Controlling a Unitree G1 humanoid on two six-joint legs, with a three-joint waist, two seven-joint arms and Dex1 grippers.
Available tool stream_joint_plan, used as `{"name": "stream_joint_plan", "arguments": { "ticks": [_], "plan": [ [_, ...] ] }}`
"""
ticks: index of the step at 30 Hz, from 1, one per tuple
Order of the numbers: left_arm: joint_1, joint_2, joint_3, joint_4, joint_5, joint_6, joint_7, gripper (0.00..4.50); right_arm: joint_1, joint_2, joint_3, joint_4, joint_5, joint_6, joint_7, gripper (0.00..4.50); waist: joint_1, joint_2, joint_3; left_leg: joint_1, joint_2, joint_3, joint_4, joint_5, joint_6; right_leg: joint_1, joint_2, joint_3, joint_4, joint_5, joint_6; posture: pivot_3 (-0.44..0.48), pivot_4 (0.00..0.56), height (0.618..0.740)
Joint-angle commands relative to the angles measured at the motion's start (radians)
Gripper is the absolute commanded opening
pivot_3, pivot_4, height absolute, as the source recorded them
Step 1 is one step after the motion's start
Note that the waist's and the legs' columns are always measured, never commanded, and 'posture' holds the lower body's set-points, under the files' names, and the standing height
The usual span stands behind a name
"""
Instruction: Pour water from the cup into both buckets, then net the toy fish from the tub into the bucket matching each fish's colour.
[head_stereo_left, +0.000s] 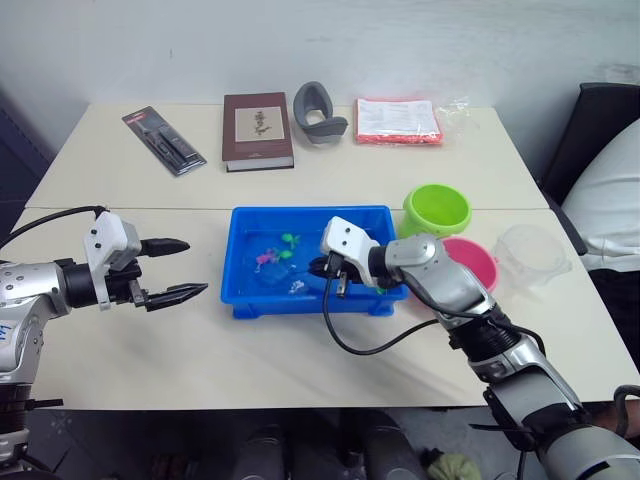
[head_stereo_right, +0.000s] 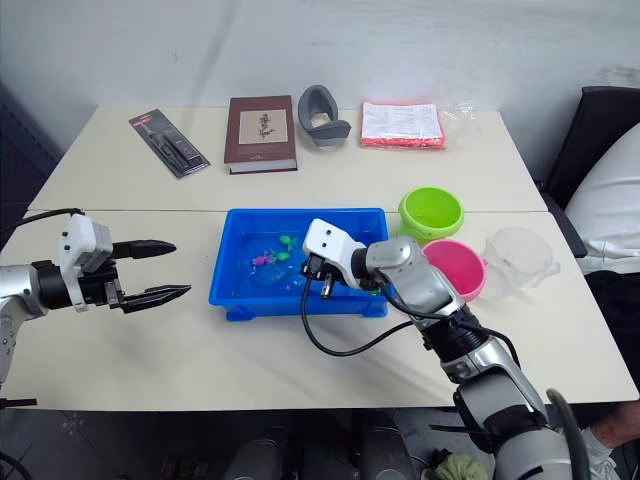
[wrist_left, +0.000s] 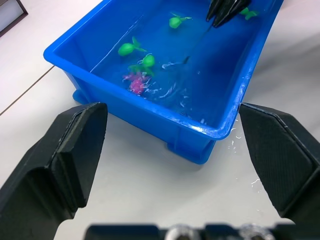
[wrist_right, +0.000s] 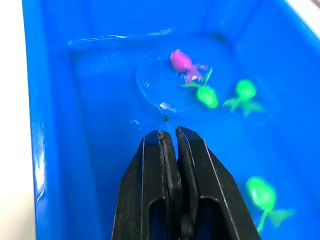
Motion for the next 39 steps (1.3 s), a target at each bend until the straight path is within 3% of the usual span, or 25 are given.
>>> {"name": "stream_joint_plan", "arguments": {
  "ticks": [1,13,20,28,33,35,39],
  "plan": [
    [-0.006,0.002,0.027,-0.023,-0.012,-0.004,0.003,4.49,0.013,-0.018,-0.030,-0.047,0.010,0.031,0.008,0.00,0.000,0.000,0.000,0.000,0.000,0.000,0.000,0.000,0.000,0.000,0.000,0.000,0.000,0.000,0.000,0.000,0.150,0.740],
    [-0.011,0.000,0.023,-0.016,-0.011,-0.007,0.003,4.49,0.030,0.009,-0.022,-0.113,0.038,0.053,0.029,0.00,0.000,0.000,0.000,0.000,0.000,0.000,0.000,0.000,0.000,0.000,0.000,0.000,0.000,0.000,0.000,0.000,0.150,0.740],
    [-0.008,-0.002,0.024,-0.019,-0.012,-0.007,0.006,4.49,0.017,0.015,-0.027,-0.072,-0.002,-0.041,0.006,0.00,0.000,0.000,0.000,0.000,0.000,0.000,0.000,0.000,0.000,0.000,0.000,0.000,-0.001,0.000,0.000,0.000,0.150,0.740],
    [0.005,-0.006,0.030,-0.027,-0.013,-0.009,0.008,4.49,0.067,-0.051,-0.047,-0.157,-0.007,-0.127,0.030,0.00,0.001,0.000,0.000,0.000,0.000,0.000,-0.001,0.000,0.000,0.000,0.000,0.000,-0.001,0.000,0.000,0.000,0.150,0.740],
    [0.000,-0.018,0.026,-0.039,-0.019,-0.013,0.007,4.49,0.149,-0.096,-0.159,-0.253,0.069,-0.234,0.043,0.00,0.003,0.000,0.000,0.000,0.000,0.000,-0.001,0.000,0.000,0.000,0.000,0.000,-0.002,0.000,0.000,0.000,0.150,0.740],
    [-0.001,-0.024,0.019,-0.056,-0.015,-0.019,0.005,4.49,0.200,-0.093,-0.245,-0.311,0.180,-0.143,0.046,0.00,0.006,0.000,0.000,0.000,0.000,-0.001,-0.002,-0.001,0.000,0.000,0.000,-0.001,-0.003,0.000,0.000,0.000,0.150,0.740],
    [-0.031,-0.039,-0.001,-0.094,-0.021,-0.011,0.013,4.49,0.302,-0.161,-0.325,-0.394,0.233,-0.131,0.062,0.00,0.007,0.000,0.000,0.000,0.000,-0.001,-0.002,-0.001,0.000,0.001,0.000,-0.001,-0.003,0.000,0.000,0.000,0.150,0.740]
  ]
}}
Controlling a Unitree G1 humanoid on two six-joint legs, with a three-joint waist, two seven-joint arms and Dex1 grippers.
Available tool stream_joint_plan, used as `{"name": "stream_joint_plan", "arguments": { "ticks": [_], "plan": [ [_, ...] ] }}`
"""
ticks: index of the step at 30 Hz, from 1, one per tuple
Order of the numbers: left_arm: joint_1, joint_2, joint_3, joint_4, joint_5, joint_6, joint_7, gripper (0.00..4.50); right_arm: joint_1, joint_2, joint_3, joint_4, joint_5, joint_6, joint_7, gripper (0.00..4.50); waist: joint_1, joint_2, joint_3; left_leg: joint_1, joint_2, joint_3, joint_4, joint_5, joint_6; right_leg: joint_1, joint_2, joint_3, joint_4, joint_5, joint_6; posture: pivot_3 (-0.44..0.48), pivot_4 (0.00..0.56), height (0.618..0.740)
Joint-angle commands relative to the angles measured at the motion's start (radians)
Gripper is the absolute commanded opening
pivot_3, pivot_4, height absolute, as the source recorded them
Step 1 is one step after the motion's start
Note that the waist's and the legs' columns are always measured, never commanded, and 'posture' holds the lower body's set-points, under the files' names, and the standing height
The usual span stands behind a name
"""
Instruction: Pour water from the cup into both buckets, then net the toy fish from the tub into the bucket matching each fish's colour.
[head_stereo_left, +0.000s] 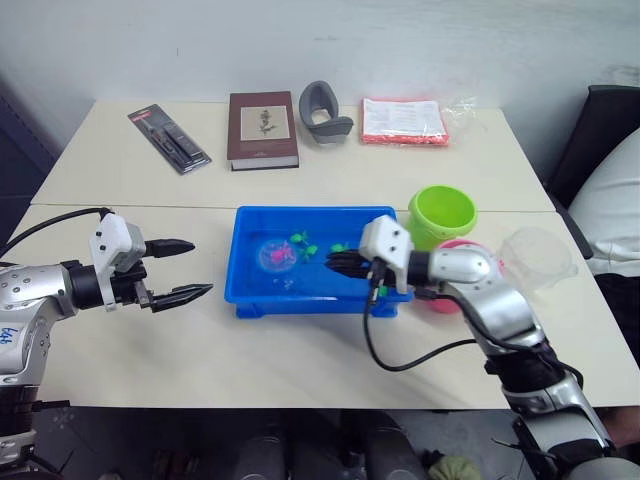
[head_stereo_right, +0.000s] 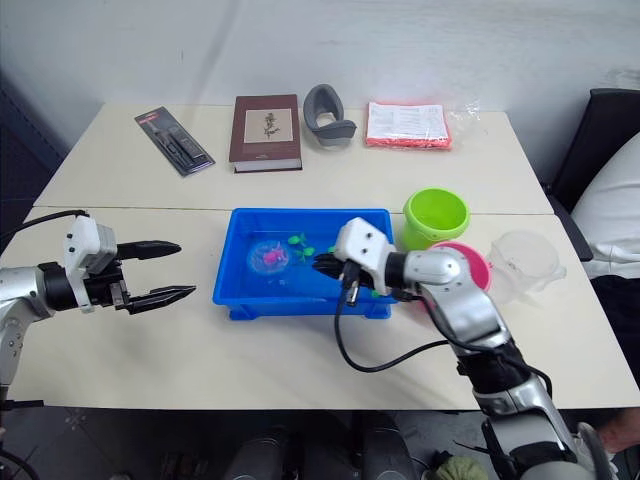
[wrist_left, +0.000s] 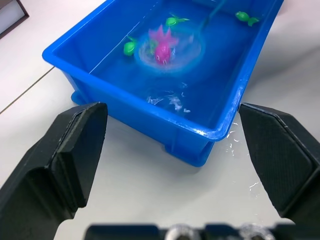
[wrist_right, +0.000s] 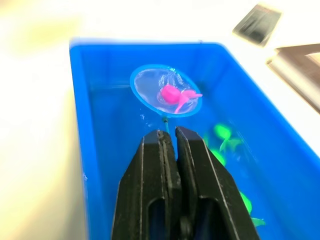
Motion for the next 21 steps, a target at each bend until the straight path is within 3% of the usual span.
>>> {"name": "stream_joint_plan", "arguments": {
  "ticks": [1,10,21],
  "plan": [
    [-0.043,-0.018,-0.006,-0.051,-0.019,-0.009,0.010,4.49,0.076,-0.043,-0.103,-0.099,0.081,0.007,0.008,0.00,0.004,0.000,0.000,0.000,0.000,0.000,0.000,0.000,0.000,0.000,0.000,0.000,0.000,0.000,0.000,0.000,0.150,0.740],
    [-0.177,-0.127,-0.097,-0.022,-0.017,-0.014,0.015,4.49,0.313,-0.162,-0.302,-0.166,0.112,-0.147,0.016,0.00,0.010,0.000,0.000,0.002,0.000,0.001,0.000,0.000,0.000,0.001,0.001,0.001,0.000,0.000,0.000,0.000,0.150,0.740],
    [-0.309,-0.219,-0.204,0.096,0.001,-0.033,-0.049,4.49,0.592,-0.178,-0.535,-0.298,0.149,-0.220,-0.064,0.00,0.029,0.000,0.000,0.002,0.000,0.002,0.001,0.001,-0.001,0.002,0.002,0.001,0.000,0.000,0.001,0.000,0.150,0.740]
  ]
}}
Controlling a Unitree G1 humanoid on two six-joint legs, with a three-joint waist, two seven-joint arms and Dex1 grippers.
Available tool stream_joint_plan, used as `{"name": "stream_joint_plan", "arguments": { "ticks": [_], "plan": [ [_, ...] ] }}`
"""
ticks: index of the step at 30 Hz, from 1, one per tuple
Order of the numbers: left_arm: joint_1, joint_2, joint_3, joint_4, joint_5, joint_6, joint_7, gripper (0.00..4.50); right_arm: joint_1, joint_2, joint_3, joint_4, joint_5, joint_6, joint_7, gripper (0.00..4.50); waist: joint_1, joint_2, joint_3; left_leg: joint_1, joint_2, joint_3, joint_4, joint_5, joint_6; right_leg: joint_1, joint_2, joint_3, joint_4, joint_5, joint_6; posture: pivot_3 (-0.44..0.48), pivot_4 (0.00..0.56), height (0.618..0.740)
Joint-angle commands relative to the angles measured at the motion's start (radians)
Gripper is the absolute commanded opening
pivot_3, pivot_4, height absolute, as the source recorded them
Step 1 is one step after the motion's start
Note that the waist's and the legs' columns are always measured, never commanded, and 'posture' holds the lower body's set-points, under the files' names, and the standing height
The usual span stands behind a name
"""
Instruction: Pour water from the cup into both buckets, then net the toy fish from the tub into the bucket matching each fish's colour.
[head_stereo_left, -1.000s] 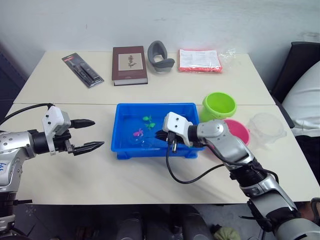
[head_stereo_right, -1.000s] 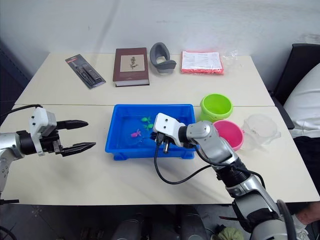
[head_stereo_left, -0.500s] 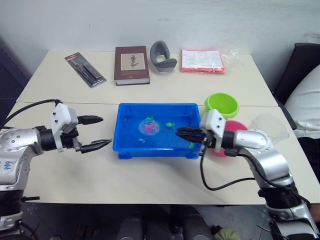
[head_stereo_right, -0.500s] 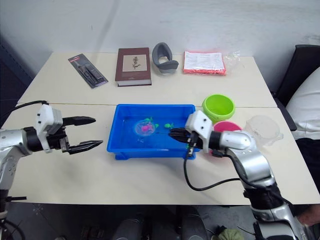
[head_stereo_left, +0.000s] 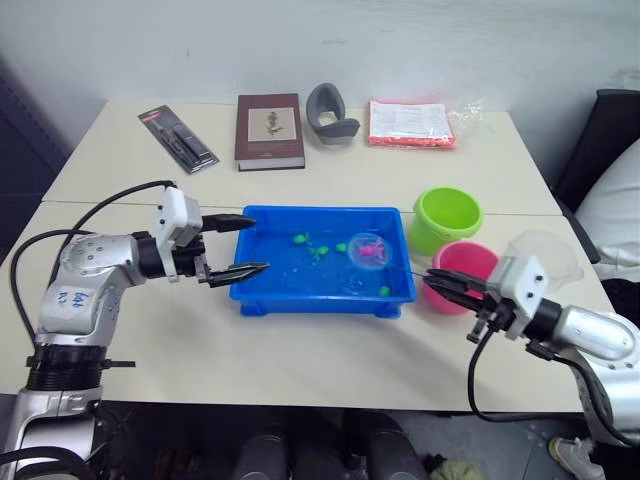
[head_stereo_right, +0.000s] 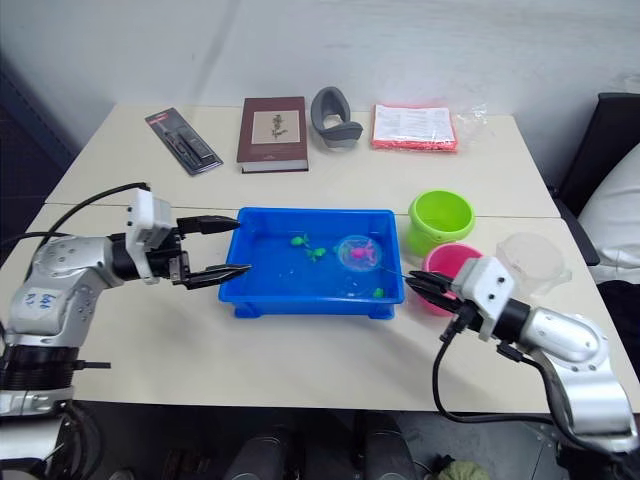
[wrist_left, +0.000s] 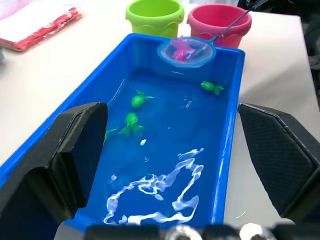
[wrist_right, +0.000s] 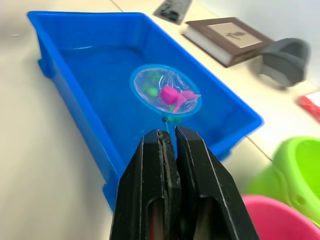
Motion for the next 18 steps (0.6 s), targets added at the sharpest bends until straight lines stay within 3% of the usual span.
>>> {"name": "stream_joint_plan", "arguments": {
  "ticks": [1,12,18],
  "plan": [
    [-0.047,-0.027,-0.019,0.017,-0.008,-0.010,-0.026,4.49,0.079,-0.009,-0.121,-0.084,0.052,-0.019,-0.019,0.00,0.006,0.000,0.000,0.000,0.000,0.000,0.000,0.000,0.000,0.000,0.000,0.000,0.000,0.000,0.000,0.000,0.150,0.740],
    [-0.173,-0.110,-0.095,0.158,0.023,-0.061,-0.110,4.49,0.341,0.051,-0.396,-0.115,0.061,-0.151,-0.047,0.00,0.022,0.000,0.000,0.001,-0.001,0.002,0.002,0.000,0.001,0.001,0.001,0.002,0.000,0.001,0.001,0.000,0.150,0.740],
    [-0.178,-0.135,-0.099,0.170,0.030,-0.070,-0.114,4.49,0.380,0.071,-0.421,-0.080,0.003,-0.225,-0.092,0.00,0.019,0.000,0.000,0.002,-0.001,0.003,0.002,0.001,0.001,0.001,0.001,0.003,0.001,0.001,0.001,0.000,0.150,0.740]
  ]
}}
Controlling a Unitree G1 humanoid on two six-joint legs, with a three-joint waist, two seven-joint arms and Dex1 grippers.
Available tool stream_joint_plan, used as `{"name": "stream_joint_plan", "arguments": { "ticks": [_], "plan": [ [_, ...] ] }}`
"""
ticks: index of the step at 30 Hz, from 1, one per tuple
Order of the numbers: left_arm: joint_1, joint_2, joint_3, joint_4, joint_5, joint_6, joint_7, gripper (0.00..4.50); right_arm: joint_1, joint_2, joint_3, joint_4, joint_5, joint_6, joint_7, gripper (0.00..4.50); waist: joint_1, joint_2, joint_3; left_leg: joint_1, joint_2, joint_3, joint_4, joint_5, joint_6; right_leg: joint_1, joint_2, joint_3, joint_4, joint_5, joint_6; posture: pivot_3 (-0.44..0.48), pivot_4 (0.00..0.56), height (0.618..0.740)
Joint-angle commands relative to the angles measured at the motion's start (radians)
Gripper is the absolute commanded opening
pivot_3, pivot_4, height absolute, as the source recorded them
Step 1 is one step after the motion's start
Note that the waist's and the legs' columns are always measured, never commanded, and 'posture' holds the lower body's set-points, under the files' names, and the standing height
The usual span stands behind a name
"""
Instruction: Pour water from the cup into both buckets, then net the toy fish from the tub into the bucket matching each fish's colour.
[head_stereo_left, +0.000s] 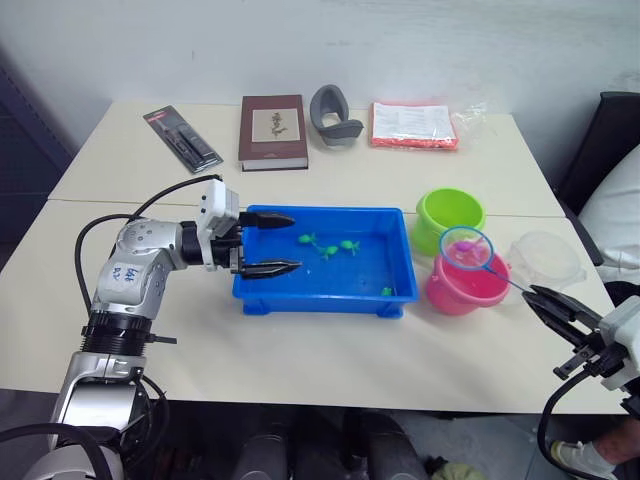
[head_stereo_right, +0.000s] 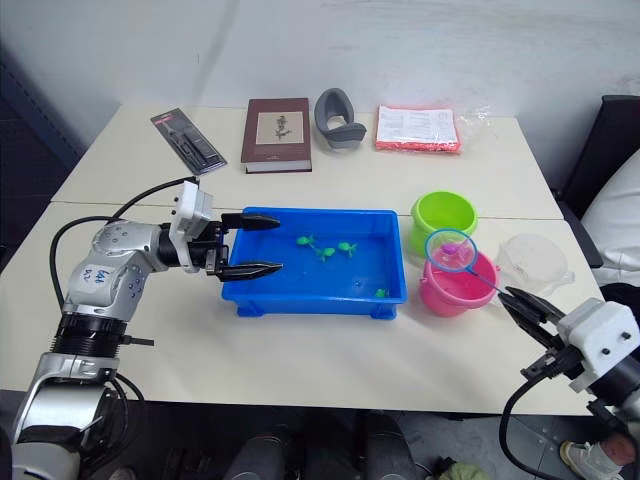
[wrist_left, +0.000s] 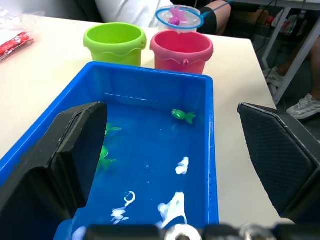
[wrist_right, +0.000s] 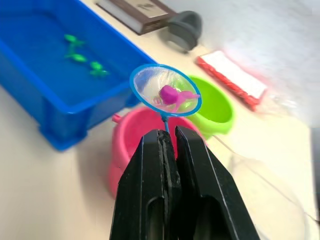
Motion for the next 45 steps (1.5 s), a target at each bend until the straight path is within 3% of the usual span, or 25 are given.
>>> {"name": "stream_joint_plan", "arguments": {
  "ticks": [1,6,8,12,18,22,28,31,35,39,45],
  "plan": [
    [-0.013,-0.012,0.001,-0.006,0.006,-0.016,-0.003,4.49,0.021,0.007,-0.025,0.027,-0.083,-0.110,-0.035,0.00,0.002,0.000,0.000,0.000,0.000,0.000,0.000,0.000,0.000,0.000,0.000,0.000,0.000,0.000,0.000,0.000,0.150,0.740],
    [0.010,-0.026,0.008,-0.034,0.004,-0.006,0.013,4.49,0.024,-0.014,-0.018,0.213,-0.368,-0.481,-0.128,0.00,0.002,0.000,0.000,0.000,-0.001,0.000,0.000,0.000,0.000,0.000,0.000,0.001,0.000,0.000,0.000,0.000,0.150,0.740],
    [0.022,-0.030,0.009,-0.050,0.000,0.000,0.022,4.49,0.032,-0.042,-0.023,0.313,-0.549,-0.700,-0.212,0.00,0.002,0.000,0.000,0.000,-0.001,0.000,0.000,0.000,0.000,0.000,0.000,0.001,0.000,0.000,0.000,0.000,0.150,0.740],
    [0.043,-0.031,0.010,-0.078,-0.006,0.016,0.030,4.49,0.035,-0.079,-0.078,0.412,-0.809,-0.921,-0.411,0.00,0.000,0.000,0.000,0.000,-0.001,0.001,0.000,0.001,0.000,0.000,0.000,0.002,0.000,0.000,0.000,0.000,0.150,0.740],
    [0.063,-0.038,0.028,-0.112,-0.021,0.045,0.068,4.49,0.027,-0.093,-0.097,0.418,-1.048,-1.022,-0.620,0.00,-0.004,0.000,0.000,0.001,-0.001,0.001,0.000,0.002,-0.003,0.000,0.000,0.004,0.001,0.000,0.000,0.000,0.150,0.740],
    [0.085,-0.039,0.026,-0.140,-0.023,0.053,0.081,4.49,0.026,-0.104,-0.056,0.452,-1.070,-1.003,-0.685,0.00,-0.010,0.000,0.000,0.001,-0.001,0.001,0.000,0.003,-0.003,0.000,0.000,0.005,0.002,0.000,0.000,0.000,0.150,0.740],
    [0.102,-0.006,0.045,-0.137,-0.017,0.049,0.077,4.49,0.011,-0.161,-0.009,0.413,-0.892,-0.947,-0.648,0.00,-0.023,0.000,0.000,0.001,-0.001,0.001,0.000,0.004,-0.003,0.000,0.000,0.005,0.002,0.000,0.000,0.000,0.150,0.740],
    [0.124,0.019,0.058,-0.138,-0.015,0.047,0.072,4.49,0.021,-0.242,0.091,0.337,-0.490,-0.776,-0.481,0.00,-0.030,0.000,0.000,0.002,-0.001,0.001,0.000,0.004,-0.003,0.000,0.000,0.006,0.002,0.000,0.000,0.000,0.150,0.740],
    [0.139,0.045,0.074,-0.128,-0.012,0.042,0.072,4.49,0.033,-0.340,0.186,0.102,0.086,-0.412,-0.287,0.00,-0.028,0.000,0.000,0.005,0.001,0.002,0.000,0.004,-0.003,0.002,0.000,0.006,0.004,0.000,0.000,0.000,0.150,0.740],
    [0.142,0.060,0.087,-0.111,-0.008,0.029,0.073,4.49,-0.007,-0.430,0.209,-0.042,0.296,-0.151,-0.199,0.00,-0.018,0.000,0.000,0.012,0.002,-0.001,-0.001,0.001,0.003,0.011,0.000,0.003,0.001,0.000,0.000,0.000,0.150,0.740],
    [0.164,0.090,0.118,-0.116,-0.008,0.016,0.089,4.49,-0.304,-0.537,0.423,-0.155,0.540,0.338,-0.353,0.00,-0.018,0.000,0.000,0.014,0.002,-0.003,-0.001,-0.002,0.004,0.015,-0.002,0.001,-0.002,0.000,0.000,0.000,0.150,0.740]
  ]
}}
